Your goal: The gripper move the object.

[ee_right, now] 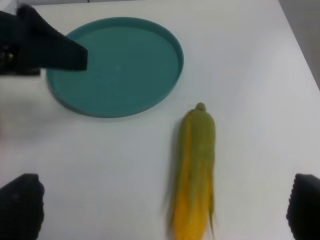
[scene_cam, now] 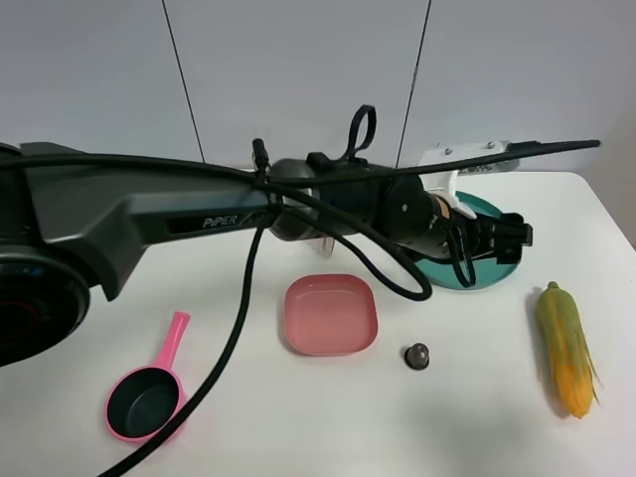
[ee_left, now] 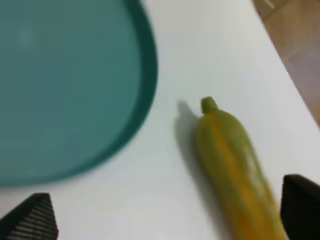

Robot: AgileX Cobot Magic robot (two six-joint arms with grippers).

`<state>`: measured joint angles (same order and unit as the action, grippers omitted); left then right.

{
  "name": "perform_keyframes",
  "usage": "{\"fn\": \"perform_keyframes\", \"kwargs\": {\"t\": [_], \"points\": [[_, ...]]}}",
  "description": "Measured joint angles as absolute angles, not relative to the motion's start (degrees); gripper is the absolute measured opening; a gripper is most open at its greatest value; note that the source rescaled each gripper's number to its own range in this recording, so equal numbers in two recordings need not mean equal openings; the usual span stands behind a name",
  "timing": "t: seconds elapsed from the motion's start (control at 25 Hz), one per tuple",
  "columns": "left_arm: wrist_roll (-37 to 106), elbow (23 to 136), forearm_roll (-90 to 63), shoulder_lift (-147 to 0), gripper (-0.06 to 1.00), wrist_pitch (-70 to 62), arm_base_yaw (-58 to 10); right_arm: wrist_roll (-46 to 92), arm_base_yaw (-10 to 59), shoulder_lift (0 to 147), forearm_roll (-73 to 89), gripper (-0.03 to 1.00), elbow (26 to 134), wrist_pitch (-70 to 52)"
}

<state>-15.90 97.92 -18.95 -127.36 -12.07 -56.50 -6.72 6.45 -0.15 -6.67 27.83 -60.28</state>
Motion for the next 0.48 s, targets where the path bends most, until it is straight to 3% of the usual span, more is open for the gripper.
{"fn": "perform_keyframes", "kwargs": {"t": [0.28, 0.48], "points": [[-6.4, 97.9, 3.6, -121.3, 0.79, -7.2, -56.3, -6.7, 6.5, -0.2, -6.7, 1.0, 27.8, -60.3], [-5.6, 97.9, 10.0, -117.9, 0.79, -6.7, -53.1, -6.7, 6.5, -0.2, -6.7, 1.0, 27.8, -60.3]]}}
